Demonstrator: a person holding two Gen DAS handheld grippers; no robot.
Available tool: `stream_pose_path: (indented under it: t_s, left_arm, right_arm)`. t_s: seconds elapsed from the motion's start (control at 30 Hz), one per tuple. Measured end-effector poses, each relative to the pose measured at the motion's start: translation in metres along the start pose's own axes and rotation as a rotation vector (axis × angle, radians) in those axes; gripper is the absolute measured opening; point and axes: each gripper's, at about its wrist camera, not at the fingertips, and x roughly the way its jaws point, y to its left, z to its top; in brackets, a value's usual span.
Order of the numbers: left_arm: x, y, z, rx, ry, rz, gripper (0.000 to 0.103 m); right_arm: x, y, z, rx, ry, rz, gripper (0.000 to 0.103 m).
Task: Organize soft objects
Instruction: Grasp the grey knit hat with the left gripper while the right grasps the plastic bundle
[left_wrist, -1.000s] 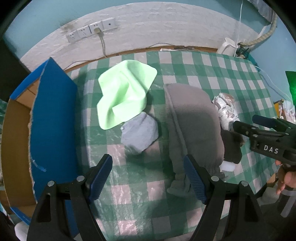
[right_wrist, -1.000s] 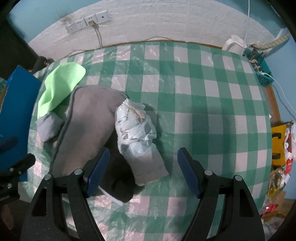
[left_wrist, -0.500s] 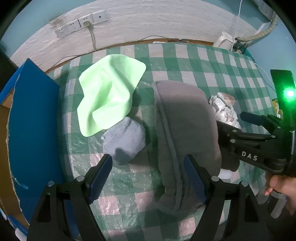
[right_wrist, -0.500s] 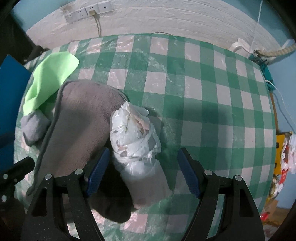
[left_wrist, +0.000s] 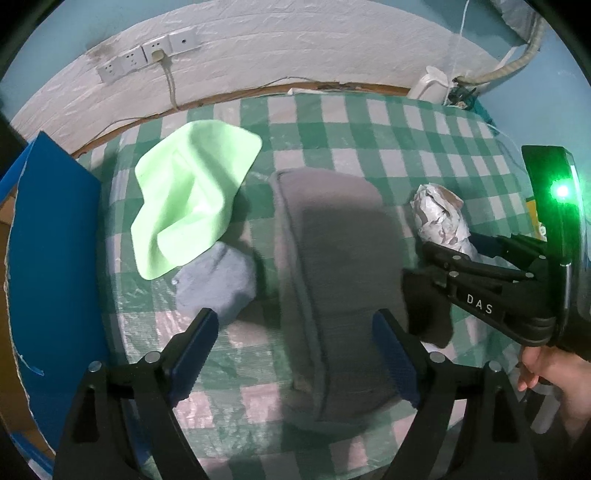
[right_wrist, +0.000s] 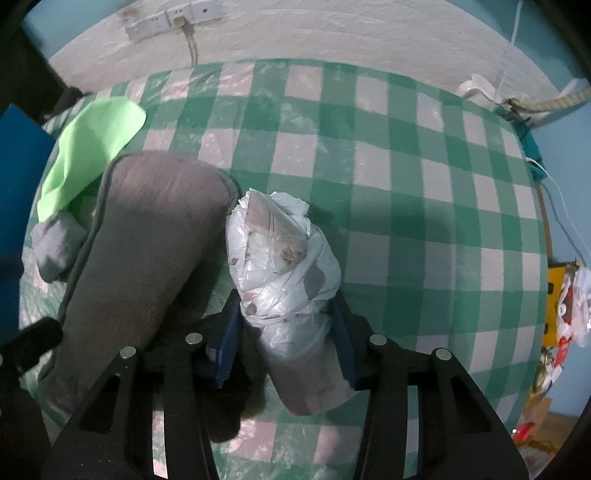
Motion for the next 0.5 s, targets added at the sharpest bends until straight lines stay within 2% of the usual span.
stream_pose_path:
  t_s: [0.27,0.5]
  left_arm:
    - [0.000,-0.022,-0.003,0.041,0.013,-0.020,0.087]
    - [0.015,-0.040,-0.008,0.109,0.046,0.025,0.087]
  right_arm:
    - [-0.021,-0.010,-0.013,0.048,-0.021,0.031,0.045]
    - [-0.032,-0.021,-0.018,0.074,-0.032,0.051,0.045]
